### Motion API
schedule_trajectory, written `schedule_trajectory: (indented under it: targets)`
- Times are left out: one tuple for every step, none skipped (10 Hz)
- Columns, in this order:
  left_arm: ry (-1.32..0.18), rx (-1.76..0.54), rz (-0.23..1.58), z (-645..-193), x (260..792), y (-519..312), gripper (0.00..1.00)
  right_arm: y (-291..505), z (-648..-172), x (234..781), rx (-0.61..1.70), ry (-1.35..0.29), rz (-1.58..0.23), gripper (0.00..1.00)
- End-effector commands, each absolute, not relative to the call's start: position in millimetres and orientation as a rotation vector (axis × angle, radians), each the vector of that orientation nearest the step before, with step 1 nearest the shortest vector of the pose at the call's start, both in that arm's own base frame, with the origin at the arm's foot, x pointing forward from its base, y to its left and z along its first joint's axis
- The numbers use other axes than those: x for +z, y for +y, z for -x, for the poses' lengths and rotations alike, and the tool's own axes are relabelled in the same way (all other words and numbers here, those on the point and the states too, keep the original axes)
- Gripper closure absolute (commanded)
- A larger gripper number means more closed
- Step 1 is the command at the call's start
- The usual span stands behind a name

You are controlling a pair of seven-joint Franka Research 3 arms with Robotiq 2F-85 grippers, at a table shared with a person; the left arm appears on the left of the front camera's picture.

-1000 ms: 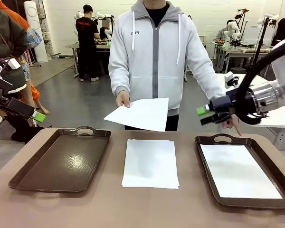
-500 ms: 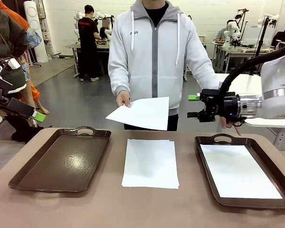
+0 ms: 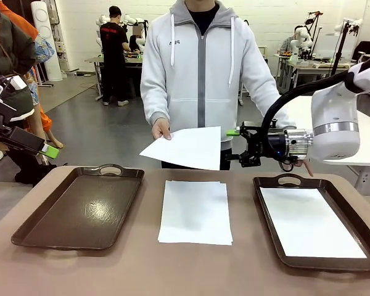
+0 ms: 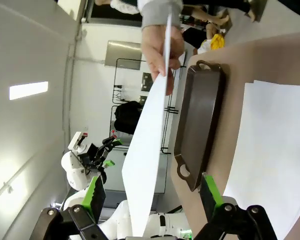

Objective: Sort the A4 documents.
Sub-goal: Receive the A4 Paper.

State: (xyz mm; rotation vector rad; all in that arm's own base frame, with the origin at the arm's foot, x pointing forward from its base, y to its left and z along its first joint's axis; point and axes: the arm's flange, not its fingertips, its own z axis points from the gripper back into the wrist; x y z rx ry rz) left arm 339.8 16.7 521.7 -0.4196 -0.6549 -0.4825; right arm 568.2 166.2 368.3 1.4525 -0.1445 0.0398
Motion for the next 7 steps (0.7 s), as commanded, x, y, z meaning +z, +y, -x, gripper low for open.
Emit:
schedule_trajectory:
  targets:
    - [-0.655, -0.484, 0.434, -340.3, 520.9, 17.0, 0.0, 184.6, -582.7, 367.5, -0.018, -0.139, -1.444, 0.0]
    - [-0.655, -0.484, 0.434, -340.3, 520.9, 17.0, 0.0, 191.7, -586.0, 364.5, -0.023, -0.141, -1.445, 0.0]
    - [-0.655, -0.484, 0.434, -340.3, 520.9, 17.0, 0.0, 197.6, -589.1, 361.1, -0.03, -0.142, -1.448, 0.0]
    - [-0.655, -0.484, 0.434, -340.3, 520.9, 17.0, 0.0, 202.5, -592.0, 357.5, -0.044, -0.136, -1.463, 0.0]
    - [-0.655, -0.484, 0.434, -340.3, 520.9, 17.0, 0.0, 207.9, -592.8, 354.5, -0.054, -0.132, -1.474, 0.0]
    - [-0.655, -0.484, 0.434, -340.3, 520.9, 17.0, 0.0, 211.9, -592.5, 352.1, -0.061, -0.129, -1.476, 0.0]
    - [-0.655, -0.484, 0.434, -340.3, 520.9, 17.0, 0.0, 214.8, -592.3, 350.3, -0.065, -0.124, -1.483, 0.0]
